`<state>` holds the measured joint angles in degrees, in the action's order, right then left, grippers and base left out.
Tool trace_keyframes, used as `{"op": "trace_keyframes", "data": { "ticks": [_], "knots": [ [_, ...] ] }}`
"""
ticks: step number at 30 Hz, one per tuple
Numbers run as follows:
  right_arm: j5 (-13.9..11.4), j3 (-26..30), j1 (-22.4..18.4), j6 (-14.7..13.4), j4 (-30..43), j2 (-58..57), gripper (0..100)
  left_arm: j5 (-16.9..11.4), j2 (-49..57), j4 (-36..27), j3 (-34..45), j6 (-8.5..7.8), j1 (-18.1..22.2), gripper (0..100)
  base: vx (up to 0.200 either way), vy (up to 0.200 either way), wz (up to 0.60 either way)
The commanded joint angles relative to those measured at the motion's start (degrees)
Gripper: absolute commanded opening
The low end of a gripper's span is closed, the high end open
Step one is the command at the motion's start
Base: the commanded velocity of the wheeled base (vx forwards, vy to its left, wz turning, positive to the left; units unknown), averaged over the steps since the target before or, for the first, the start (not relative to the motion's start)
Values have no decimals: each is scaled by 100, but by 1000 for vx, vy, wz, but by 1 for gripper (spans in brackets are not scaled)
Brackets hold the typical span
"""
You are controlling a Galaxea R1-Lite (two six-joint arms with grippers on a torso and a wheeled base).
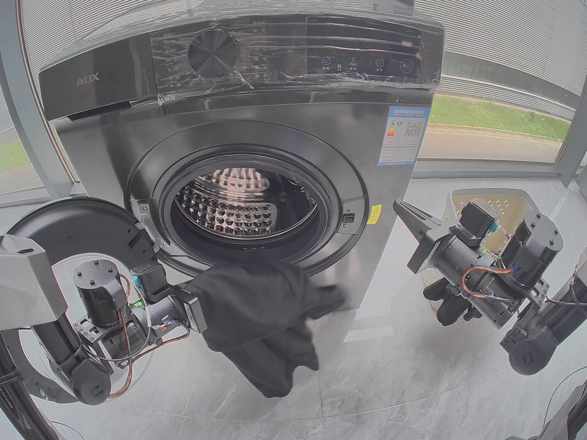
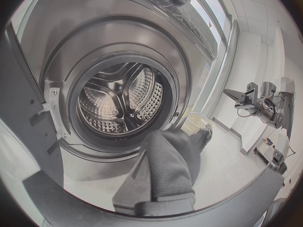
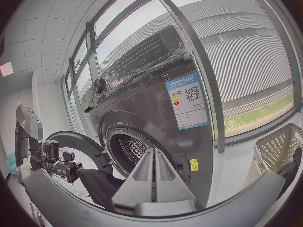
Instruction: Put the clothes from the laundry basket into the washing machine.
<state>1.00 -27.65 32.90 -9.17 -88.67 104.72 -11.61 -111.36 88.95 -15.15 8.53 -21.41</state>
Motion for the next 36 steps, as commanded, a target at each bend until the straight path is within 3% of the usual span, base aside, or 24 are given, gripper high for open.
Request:
{"op": "trace_keyframes", "data": {
  "ticks": [1, 2, 14, 15, 20, 31, 36],
  "knots": [
    [-3, 14, -21, -6, -1, 5, 0, -131, 0, 25, 30, 201, -13, 0, 0, 0, 0],
    [-12, 49, -12, -6, -1, 14, 0, -131, 0, 25, 30, 263, -21, 0, 0, 0, 0],
    [-82, 374, 296, -85, -1, 567, 0, -105, 387, 17, 4, 237, -241, 0, 0, 0, 0],
    [-109, 418, 419, -94, -10, 690, 100, -105, 493, 8, -5, 263, -294, 0, 0, 0, 0],
    [-109, 409, 621, -164, -10, 1306, 100, -114, 765, 8, -5, 298, -338, 0, 0, 0, 0],
    [-126, 216, 533, -103, -18, 2589, 100, -105, 765, 8, -84, 289, -478, 0, 0, 0, 0],
    [-328, 5, 577, -50, -10, 2888, 100, -96, 756, 8, -84, 289, -531, 0, 0, 0, 0]
  ]
}}
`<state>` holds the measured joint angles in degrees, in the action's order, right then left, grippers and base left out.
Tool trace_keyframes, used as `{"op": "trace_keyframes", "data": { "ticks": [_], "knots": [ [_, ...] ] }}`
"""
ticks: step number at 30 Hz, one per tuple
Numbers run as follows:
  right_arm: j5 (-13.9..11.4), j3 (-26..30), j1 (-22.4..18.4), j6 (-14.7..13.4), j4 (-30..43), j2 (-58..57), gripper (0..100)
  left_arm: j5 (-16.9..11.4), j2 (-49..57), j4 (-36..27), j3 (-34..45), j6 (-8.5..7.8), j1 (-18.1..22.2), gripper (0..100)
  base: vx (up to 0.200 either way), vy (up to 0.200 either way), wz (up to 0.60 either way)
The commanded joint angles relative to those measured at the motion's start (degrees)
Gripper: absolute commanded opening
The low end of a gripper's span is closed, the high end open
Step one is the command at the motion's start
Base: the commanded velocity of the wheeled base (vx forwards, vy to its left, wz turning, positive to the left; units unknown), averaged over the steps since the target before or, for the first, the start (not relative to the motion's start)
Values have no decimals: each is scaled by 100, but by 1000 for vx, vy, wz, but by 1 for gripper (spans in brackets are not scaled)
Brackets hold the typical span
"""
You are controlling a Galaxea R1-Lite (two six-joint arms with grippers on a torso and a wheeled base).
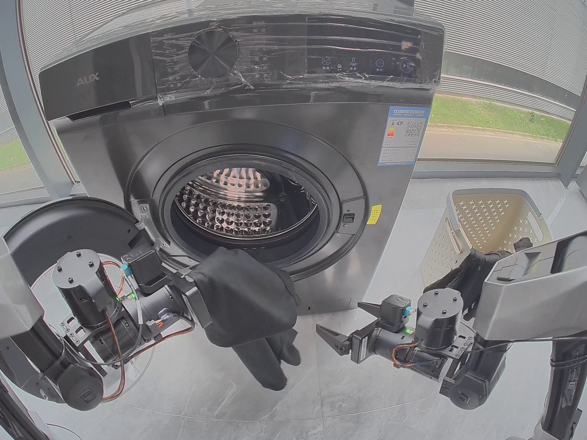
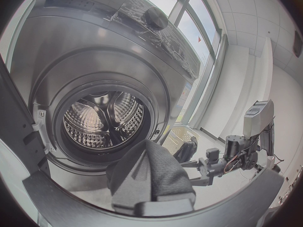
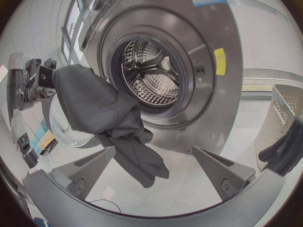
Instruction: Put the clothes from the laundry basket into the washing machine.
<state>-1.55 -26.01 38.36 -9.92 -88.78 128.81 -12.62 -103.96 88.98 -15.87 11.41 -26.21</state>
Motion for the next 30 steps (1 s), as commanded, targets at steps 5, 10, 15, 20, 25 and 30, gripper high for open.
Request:
{"op": "trace_keyframes", "data": {
  "ticks": [5, 10, 15, 20, 25, 30],
  "knots": [
    [-249, -457, 40, 131, 1, 778, 100, -4, 7, 5, -12, -7, -51, 0, 0, 0, 0],
    [-329, -1064, 48, 131, 1, 1226, 100, 5, -19, 5, -4, -7, -68, 0, 0, 0, 0],
    [-381, -1556, 57, 149, 1, 1551, 100, 5, -19, 5, -4, -7, -68, 0, 0, 0, 0],
    [-469, -1837, 75, 157, 10, 1683, 100, 5, -45, 5, -4, -16, -68, 0, 0, 0, 0],
    [-680, -2206, 84, 166, 10, 1815, 100, 5, -45, 5, 14, -16, -68, 0, 0, 0, 0],
    [-768, -2461, 163, 175, 10, 1841, 100, 5, -45, 5, 14, -16, -68, 0, 0, 0, 0]
  ]
}}
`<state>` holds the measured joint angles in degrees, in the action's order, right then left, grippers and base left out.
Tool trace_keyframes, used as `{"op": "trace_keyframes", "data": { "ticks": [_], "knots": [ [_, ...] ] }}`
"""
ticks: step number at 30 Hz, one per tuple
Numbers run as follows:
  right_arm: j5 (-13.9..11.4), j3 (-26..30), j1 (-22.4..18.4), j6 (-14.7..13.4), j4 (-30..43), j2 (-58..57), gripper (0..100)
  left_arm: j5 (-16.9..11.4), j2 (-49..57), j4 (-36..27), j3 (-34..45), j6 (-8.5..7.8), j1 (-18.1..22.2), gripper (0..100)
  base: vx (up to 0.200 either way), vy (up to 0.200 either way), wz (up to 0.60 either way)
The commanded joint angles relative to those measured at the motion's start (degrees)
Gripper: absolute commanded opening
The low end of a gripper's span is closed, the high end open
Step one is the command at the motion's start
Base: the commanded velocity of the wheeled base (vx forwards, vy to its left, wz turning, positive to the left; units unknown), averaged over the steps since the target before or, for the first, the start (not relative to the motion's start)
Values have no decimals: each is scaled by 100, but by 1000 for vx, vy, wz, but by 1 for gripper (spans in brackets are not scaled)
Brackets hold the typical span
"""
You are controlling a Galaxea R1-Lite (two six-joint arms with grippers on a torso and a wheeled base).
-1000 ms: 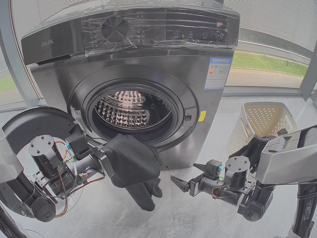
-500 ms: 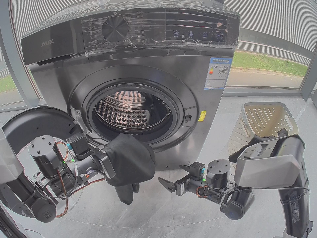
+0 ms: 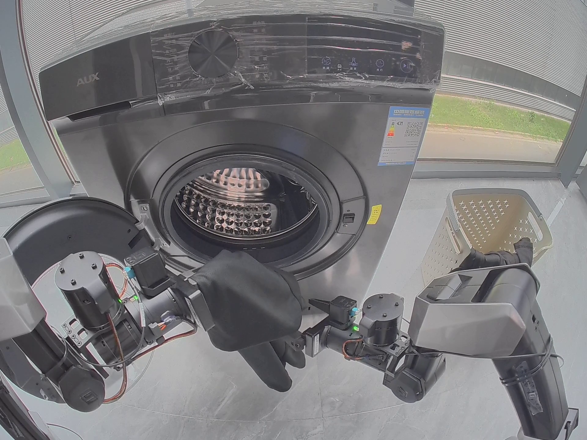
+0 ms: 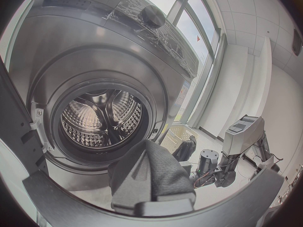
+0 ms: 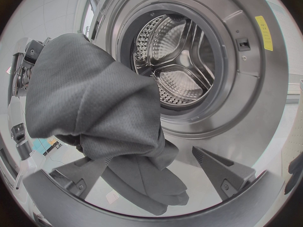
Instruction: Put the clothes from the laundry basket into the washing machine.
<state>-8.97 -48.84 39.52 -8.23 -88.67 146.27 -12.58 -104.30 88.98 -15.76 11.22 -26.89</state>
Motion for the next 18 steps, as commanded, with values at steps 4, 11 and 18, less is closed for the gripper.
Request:
{"op": "trace_keyframes", "data": {
  "ticks": [4, 11, 18],
  "knots": [
    [36, -864, 20, 111, -1, 411, 100, 1, -11, 5, 12, 12, -9, 0, 0, 0, 0],
    [141, -1269, 47, 181, 61, 578, 0, 1, -2, 5, 21, 12, -9, 0, 0, 0, 0],
    [115, -1278, 108, 155, -1, 622, 0, 1, -11, 5, 29, 12, -9, 0, 0, 0, 0]
  ]
}}
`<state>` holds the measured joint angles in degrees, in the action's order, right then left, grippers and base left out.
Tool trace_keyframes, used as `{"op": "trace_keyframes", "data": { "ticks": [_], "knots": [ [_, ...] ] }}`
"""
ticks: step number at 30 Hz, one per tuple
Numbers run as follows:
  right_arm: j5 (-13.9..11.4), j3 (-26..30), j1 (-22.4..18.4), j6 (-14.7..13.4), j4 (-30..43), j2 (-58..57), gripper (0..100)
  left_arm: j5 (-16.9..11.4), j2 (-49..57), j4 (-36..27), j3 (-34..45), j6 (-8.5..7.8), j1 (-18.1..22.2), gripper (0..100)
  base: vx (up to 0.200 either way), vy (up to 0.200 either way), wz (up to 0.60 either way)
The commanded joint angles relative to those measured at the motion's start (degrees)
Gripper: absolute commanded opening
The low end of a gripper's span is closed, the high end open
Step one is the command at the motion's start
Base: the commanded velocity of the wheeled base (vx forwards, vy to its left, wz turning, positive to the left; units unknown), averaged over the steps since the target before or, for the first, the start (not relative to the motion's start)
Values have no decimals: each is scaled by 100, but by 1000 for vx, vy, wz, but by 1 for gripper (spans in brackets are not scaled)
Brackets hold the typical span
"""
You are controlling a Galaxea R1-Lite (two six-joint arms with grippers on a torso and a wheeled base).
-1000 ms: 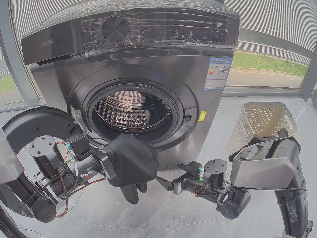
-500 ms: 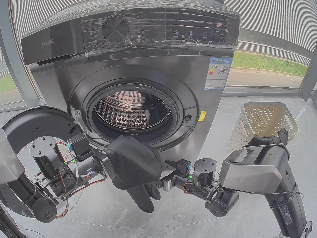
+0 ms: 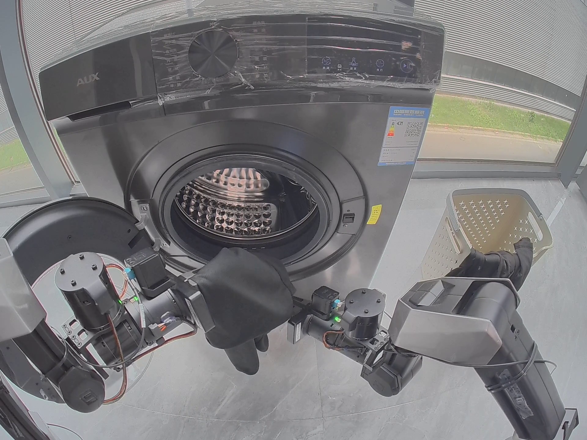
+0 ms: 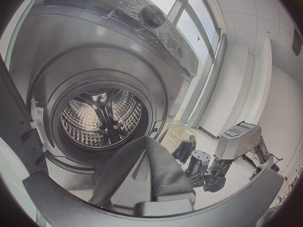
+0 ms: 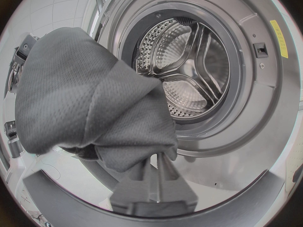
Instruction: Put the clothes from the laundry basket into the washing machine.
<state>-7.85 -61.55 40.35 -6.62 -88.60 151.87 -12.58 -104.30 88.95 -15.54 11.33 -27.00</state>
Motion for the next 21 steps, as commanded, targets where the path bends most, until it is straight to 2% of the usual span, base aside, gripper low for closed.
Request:
{"op": "trace_keyframes", "data": {
  "ticks": [1, 5, 12, 18, 19, 21],
  "knots": [
    [3, 11, 25, -6, -8, 53, 0, 1, -11, 8, 7, 1, 2, 0, 0, 0, 0],
    [12, 64, 17, 3, -17, 44, 0, 1, -11, 8, -1, 10, 20, 0, 0, 0, 0],
    [47, 671, -62, 3, -17, -377, 0, 1, -11, 8, -1, 10, 37, 0, 0, 0, 0],
    [47, 653, -54, 29, -17, -334, 0, 1, -2, 8, 7, 10, 20, 0, 0, 0, 0],
    [47, 618, -45, 29, -17, -325, 100, 1, 6, 8, 7, 10, 20, 0, 0, 0, 0],
    [38, 460, -27, 29, -17, -290, 100, 1, 6, 8, -1, 10, 20, 0, 0, 0, 0]
  ]
}}
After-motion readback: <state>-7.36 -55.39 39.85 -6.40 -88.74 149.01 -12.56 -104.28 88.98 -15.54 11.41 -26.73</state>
